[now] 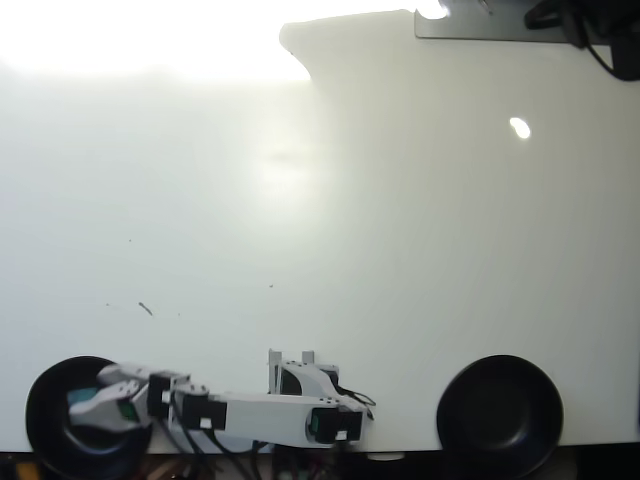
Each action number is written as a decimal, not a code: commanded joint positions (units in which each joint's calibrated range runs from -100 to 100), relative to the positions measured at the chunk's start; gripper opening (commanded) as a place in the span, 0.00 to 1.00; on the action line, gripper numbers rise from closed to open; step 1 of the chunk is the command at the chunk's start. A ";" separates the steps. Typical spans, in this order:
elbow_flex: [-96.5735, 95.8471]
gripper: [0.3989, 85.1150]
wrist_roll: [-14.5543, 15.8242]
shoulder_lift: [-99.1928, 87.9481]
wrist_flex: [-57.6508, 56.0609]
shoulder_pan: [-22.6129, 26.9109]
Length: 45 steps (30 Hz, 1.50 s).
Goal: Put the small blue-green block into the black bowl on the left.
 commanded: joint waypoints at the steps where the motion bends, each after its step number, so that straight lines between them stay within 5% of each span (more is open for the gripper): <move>1: -0.12 0.54 -3.96 -3.45 -0.49 -3.52; 14: -13.06 0.51 -14.80 -12.77 -0.49 -16.85; 21: -22.03 0.50 -17.58 -18.99 -0.16 -23.39; 36: -36.35 0.50 1.42 -29.16 7.38 -36.68; 45: -43.84 0.50 7.77 -30.34 9.56 -47.52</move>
